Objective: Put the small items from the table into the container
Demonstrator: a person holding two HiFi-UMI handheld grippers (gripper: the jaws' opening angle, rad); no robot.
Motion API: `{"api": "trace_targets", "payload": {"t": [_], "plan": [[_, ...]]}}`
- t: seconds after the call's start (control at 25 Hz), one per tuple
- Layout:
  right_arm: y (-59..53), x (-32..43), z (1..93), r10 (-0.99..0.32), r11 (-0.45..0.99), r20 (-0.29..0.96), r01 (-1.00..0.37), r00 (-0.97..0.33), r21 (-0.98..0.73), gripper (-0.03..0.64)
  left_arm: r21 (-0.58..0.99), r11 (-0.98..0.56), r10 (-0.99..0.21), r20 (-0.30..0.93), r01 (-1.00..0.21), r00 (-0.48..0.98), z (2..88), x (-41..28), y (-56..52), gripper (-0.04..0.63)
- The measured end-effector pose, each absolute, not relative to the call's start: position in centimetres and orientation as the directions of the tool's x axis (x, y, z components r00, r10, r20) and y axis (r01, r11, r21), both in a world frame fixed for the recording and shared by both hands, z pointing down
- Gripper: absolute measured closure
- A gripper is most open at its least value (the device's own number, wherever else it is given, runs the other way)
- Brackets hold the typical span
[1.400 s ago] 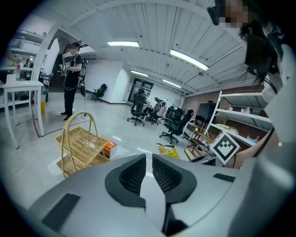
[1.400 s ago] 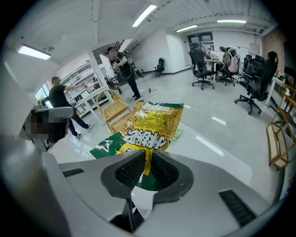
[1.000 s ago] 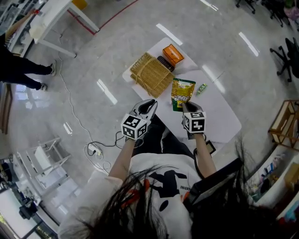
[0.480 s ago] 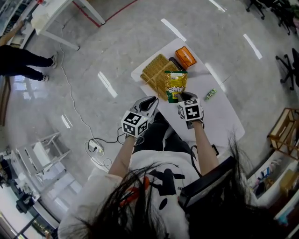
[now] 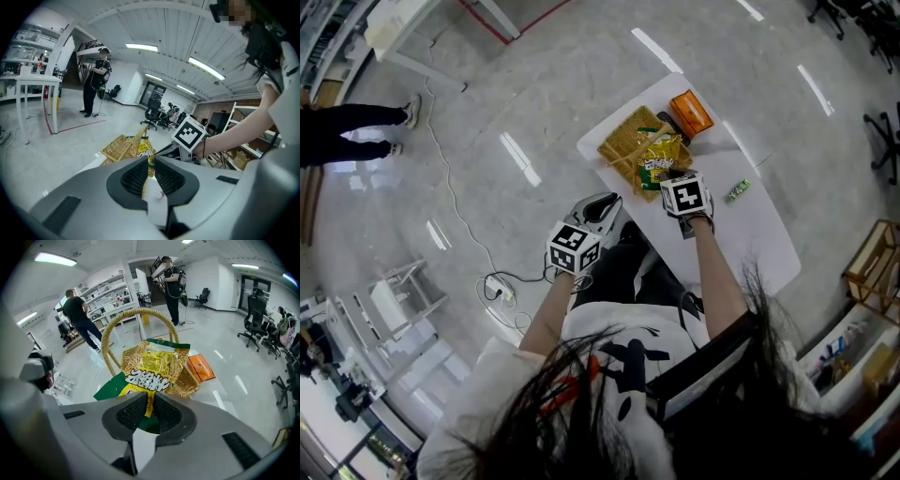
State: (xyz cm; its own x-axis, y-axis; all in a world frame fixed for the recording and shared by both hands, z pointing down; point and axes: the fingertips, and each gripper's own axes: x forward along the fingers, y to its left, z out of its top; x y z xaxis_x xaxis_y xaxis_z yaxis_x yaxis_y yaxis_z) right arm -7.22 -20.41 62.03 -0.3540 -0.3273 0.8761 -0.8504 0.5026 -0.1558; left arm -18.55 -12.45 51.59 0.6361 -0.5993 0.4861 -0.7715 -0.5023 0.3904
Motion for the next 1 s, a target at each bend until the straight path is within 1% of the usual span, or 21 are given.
{"api": "trace_targets", "payload": {"t": [0.2,0.44,0.6,0.68,1.0], "plan": [[-21.0,-8.1,62.8,-0.309,0.496,0.894,-0.857,-0.325,-0.141,0.554,0.395,-0.5,-0.596,0.488,-0.771,0.637,52.1,-19.3,-12.2,0.557],[-20.7,-8.2,63.0,-0.323,0.51,0.9,-0.855,-0.294,-0.096,0.546,0.396,-0.508,-0.592,0.485,-0.765,0.644,52.0,-19.7,-11.7,0.557],[-19.7,-8.9,63.0,-0.324,0.537,0.896,-0.838,-0.304,-0.09,0.481,0.394,-0.515,-0.587,0.486,-0.761,0.648,51.9,-19.9,-11.2,0.557],[-19.5,-8.8,62.4,-0.34,0.521,0.89,-0.849,-0.304,-0.091,0.461,0.392,-0.519,-0.586,0.484,-0.759,0.65,51.8,-20.0,-11.1,0.557],[-19.0,-7.8,58.7,-0.462,0.411,0.816,-0.899,-0.347,-0.15,0.459,0.384,-0.527,-0.594,0.471,-0.758,0.652,51.0,-19.7,-10.9,0.558]]}}
